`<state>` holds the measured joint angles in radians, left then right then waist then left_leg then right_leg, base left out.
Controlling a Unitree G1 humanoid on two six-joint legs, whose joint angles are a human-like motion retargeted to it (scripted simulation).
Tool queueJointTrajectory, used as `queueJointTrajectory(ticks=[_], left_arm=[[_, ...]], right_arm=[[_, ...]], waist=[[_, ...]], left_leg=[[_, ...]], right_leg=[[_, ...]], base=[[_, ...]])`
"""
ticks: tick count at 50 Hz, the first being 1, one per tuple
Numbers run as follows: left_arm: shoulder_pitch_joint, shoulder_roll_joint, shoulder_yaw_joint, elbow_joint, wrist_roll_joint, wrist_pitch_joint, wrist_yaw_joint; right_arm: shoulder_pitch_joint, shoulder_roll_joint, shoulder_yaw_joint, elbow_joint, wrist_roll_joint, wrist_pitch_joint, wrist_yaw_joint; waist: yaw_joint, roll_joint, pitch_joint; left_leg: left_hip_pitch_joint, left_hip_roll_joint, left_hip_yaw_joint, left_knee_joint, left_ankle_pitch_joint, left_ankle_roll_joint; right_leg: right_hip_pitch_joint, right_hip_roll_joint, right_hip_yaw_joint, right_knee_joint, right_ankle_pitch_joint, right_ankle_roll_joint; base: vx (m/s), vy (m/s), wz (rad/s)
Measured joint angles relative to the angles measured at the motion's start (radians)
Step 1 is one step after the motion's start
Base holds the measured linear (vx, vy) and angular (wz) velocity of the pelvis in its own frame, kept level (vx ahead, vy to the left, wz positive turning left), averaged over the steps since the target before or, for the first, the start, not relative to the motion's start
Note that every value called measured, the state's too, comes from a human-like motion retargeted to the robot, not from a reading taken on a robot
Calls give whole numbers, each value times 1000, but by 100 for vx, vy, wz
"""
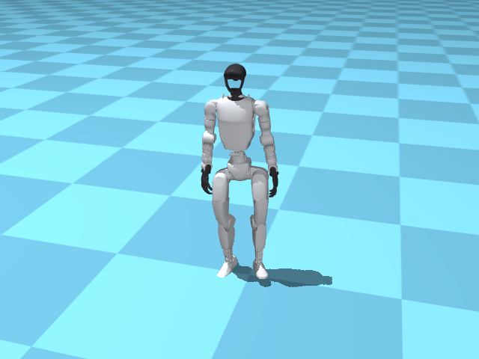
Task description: Upper body actions
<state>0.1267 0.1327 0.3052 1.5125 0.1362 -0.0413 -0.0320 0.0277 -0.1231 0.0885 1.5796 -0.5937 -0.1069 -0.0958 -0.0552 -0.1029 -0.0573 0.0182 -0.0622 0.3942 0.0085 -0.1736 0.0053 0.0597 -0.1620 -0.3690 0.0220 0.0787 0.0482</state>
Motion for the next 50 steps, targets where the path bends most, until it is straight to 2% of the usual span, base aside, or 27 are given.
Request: queueJointTrajectory(ticks=[50], left_arm=[[-14, -23, -50, 3, 16, -12, -4]], right_arm=[[13, -3, -27, -6, 30, 25, 12]], waist=[[1, 30, 2]], left_leg=[[5, 19, 21, -8, 12, -13]], right_leg=[[-4, 18, 14, -3, -3, -17]], base=[[0, 0, 0]])
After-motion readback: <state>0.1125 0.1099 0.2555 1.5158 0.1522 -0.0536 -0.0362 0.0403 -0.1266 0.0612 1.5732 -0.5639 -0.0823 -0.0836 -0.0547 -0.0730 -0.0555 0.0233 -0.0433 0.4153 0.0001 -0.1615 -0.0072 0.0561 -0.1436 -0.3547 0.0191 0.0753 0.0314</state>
